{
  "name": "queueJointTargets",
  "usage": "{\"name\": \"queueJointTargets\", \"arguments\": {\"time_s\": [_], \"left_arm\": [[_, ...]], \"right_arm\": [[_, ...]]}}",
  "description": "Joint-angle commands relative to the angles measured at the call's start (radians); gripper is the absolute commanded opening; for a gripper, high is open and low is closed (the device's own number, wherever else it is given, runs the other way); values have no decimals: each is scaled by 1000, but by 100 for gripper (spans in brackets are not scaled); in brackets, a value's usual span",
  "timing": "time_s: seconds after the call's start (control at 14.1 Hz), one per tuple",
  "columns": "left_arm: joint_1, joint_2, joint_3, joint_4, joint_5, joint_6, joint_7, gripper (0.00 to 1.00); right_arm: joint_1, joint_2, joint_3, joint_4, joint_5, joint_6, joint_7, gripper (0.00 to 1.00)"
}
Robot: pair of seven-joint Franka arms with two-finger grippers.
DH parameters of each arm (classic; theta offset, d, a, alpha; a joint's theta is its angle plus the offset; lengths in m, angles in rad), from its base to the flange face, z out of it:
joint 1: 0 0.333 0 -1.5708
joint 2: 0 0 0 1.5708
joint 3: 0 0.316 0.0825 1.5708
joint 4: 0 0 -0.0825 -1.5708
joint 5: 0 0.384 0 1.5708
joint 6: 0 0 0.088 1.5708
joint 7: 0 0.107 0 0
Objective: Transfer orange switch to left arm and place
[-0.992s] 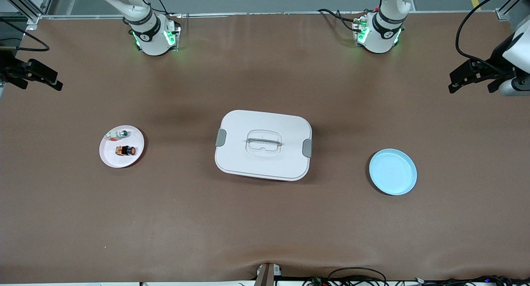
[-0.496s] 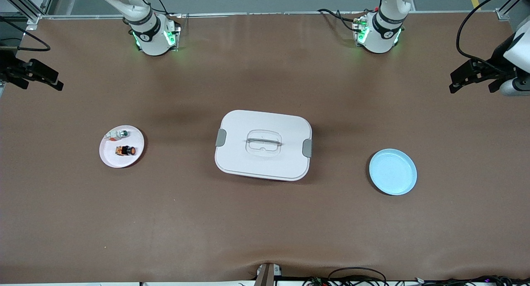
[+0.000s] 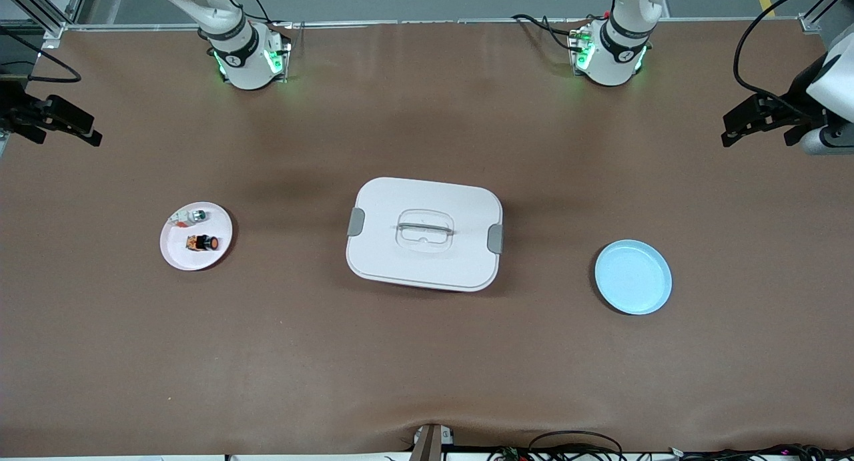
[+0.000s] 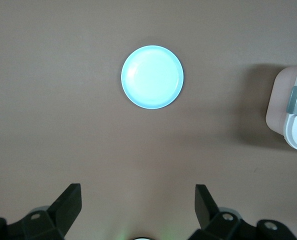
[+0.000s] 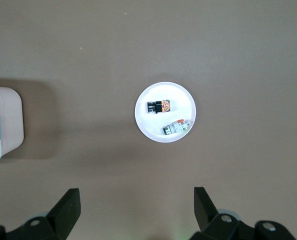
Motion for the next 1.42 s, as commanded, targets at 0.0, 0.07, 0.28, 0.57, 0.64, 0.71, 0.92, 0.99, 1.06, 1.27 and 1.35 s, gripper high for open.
{"name": "queueJointTargets", "arguments": {"time_s": [0.0,0.07,0.28,0.57,0.64,0.71,0.92,0.99,1.06,1.27,1.35], "left_arm": [[0,3,-1,10,17,-16,27,100],[0,1,-1,10,17,-16,27,100],[0,0,-2,12,17,-11,27,100],[0,3,-1,9,17,-5,27,100],[0,4,-1,9,17,-3,27,100],[0,6,-2,7,17,-2,27,100],[0,12,-2,6,17,4,27,100],[-1,13,-2,6,17,3,27,100],[-1,15,-2,6,17,4,26,100],[0,16,-2,7,16,4,27,100],[2,16,-2,7,16,7,27,100]], "right_arm": [[-11,-14,1,2,0,-6,-6,100],[-14,-8,1,10,0,-21,-6,100],[-22,29,3,22,-12,-26,0,100],[-28,110,3,32,-10,-24,-11,100],[-28,148,3,35,-11,-24,-9,100],[-30,187,3,38,-10,-23,-8,100],[-37,244,1,48,-14,-24,-11,100],[-42,264,1,56,-13,-24,-12,100],[-53,270,3,56,-5,-21,-12,100],[-50,339,3,53,1,25,-14,100],[-50,356,3,49,1,54,-14,100]]}}
